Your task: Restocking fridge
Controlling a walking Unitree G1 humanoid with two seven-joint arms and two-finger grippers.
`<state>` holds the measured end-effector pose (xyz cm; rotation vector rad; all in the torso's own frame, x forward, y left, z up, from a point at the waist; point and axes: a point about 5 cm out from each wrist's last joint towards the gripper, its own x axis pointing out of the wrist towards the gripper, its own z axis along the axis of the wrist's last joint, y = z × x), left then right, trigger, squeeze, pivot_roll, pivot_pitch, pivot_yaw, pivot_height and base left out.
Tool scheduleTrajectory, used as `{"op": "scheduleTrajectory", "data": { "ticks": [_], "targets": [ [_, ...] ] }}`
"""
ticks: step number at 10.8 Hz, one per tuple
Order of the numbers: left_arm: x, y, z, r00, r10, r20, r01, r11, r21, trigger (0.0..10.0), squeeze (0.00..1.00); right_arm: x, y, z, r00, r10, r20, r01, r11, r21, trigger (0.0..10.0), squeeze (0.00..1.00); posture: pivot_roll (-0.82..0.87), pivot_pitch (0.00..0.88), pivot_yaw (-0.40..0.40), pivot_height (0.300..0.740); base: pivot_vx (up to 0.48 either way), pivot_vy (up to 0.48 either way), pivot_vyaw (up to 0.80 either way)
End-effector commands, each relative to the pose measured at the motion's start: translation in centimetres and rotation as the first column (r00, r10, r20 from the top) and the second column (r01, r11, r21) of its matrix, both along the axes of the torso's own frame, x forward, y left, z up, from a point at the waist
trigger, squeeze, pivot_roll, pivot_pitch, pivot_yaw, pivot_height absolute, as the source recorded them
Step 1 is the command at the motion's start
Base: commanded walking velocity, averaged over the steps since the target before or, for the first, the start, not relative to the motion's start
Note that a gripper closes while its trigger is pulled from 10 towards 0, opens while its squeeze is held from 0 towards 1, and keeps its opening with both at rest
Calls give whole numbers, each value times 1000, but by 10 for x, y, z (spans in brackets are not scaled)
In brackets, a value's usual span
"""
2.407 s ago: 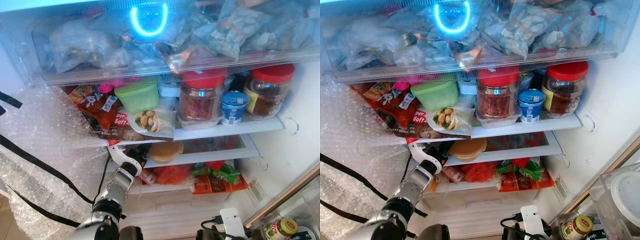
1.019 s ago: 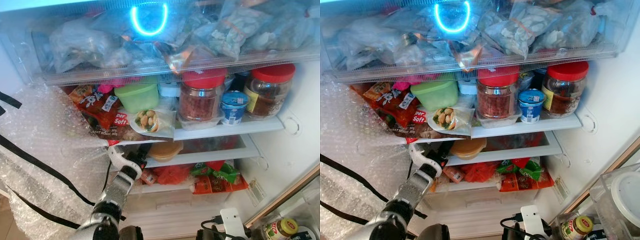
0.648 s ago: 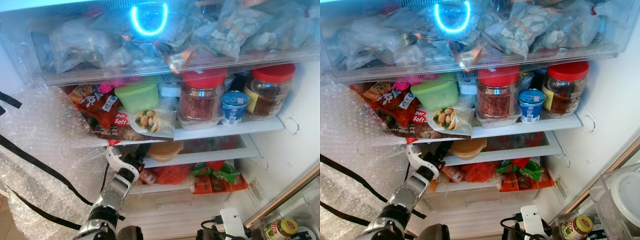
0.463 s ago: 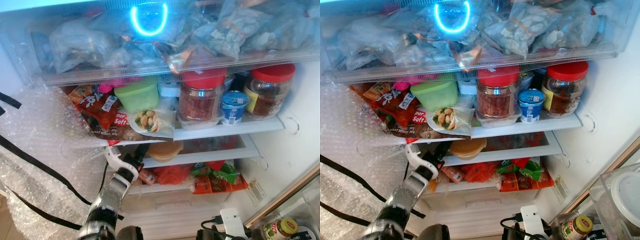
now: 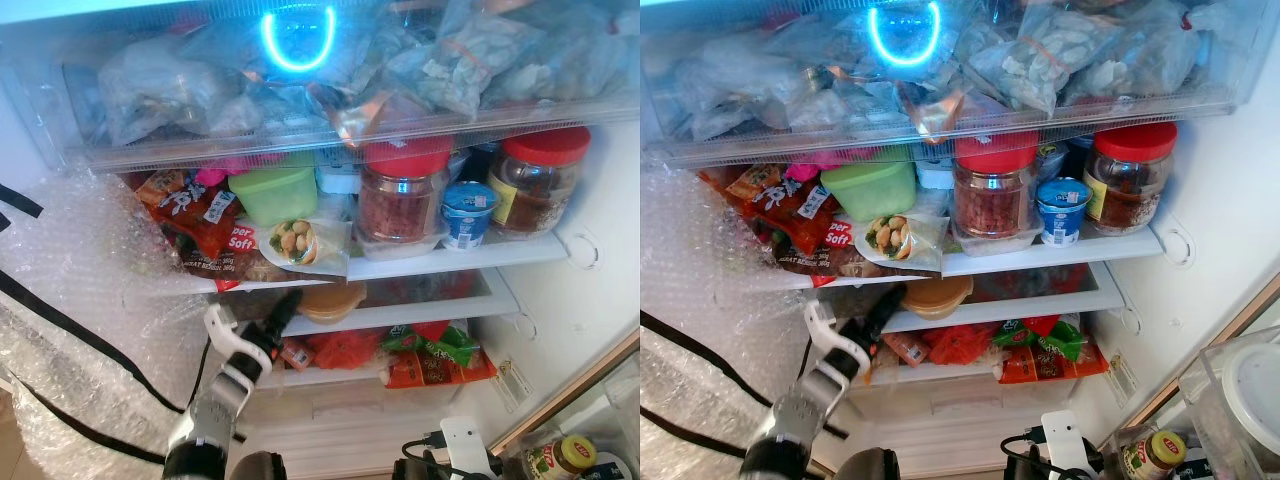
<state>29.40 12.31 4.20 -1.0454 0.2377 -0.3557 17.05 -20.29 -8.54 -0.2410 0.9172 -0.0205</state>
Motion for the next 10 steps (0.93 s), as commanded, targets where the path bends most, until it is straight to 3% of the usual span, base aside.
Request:
{"op": "scheduleTrajectory", "data": {
  "ticks": [1,7,10],
  "targets": [
    [-1,5,3,1000,-4,7,3,1000,24,10000,0,-17,-1,-8,997,-13,-70,13,1000,-4,10000,0,-85,10,81,635,0,0,0],
    [-20,9,9,996,-83,9,82,995,55,10000,0,-17,-2,-8,998,-15,-68,15,1000,-7,10000,0,-85,7,82,635,0,0,0],
    [-28,8,4,986,-164,13,159,970,182,10000,0,-17,-2,-8,998,-13,-69,12,1000,-8,10000,0,-85,7,79,635,0,0,0]
  ]
}}
